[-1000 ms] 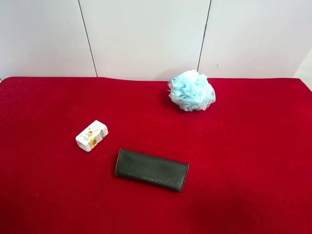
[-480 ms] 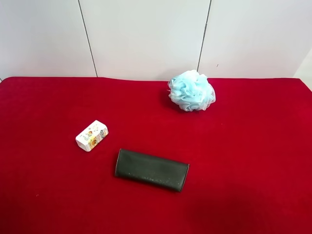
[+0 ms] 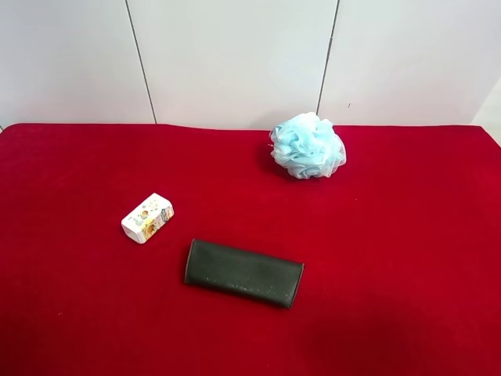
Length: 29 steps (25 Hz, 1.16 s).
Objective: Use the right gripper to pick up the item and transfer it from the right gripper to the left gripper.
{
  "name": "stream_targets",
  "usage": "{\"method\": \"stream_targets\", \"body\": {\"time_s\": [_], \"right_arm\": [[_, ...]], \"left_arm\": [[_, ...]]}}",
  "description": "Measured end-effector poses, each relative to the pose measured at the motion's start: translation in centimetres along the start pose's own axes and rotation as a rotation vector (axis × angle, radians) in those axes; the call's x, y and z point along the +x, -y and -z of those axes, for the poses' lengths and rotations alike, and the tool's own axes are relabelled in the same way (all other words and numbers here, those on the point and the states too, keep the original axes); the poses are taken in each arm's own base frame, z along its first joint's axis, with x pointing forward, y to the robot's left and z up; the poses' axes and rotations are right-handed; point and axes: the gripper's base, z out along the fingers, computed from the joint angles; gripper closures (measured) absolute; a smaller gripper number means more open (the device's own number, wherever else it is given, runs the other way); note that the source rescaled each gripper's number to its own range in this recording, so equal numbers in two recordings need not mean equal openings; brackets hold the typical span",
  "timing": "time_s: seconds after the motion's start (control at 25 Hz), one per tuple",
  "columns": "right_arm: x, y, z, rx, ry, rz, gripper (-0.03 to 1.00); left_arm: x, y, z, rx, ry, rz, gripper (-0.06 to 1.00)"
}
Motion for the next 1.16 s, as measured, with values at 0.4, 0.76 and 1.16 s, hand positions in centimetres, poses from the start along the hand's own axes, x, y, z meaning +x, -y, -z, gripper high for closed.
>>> {"method": "stream_targets", "body": {"time_s": [0.4,0.76,1.16], "right_arm": [[-0.01,-0.01,-0.02,0.023,0.000,-0.012,-0.03],[-0.01,-0.01,-0.02,0.023,0.000,-0.012,-0.03],[-0.01,-0.01,-0.02,0.023,0.000,-0.012,-0.03]], "left_arm": [[0.00,0.00,0.00,0.000,0.000,0.000,-0.05],[0.00,0.00,0.00,0.000,0.000,0.000,-0.05],[0.00,0.00,0.00,0.000,0.000,0.000,-0.05]]}}
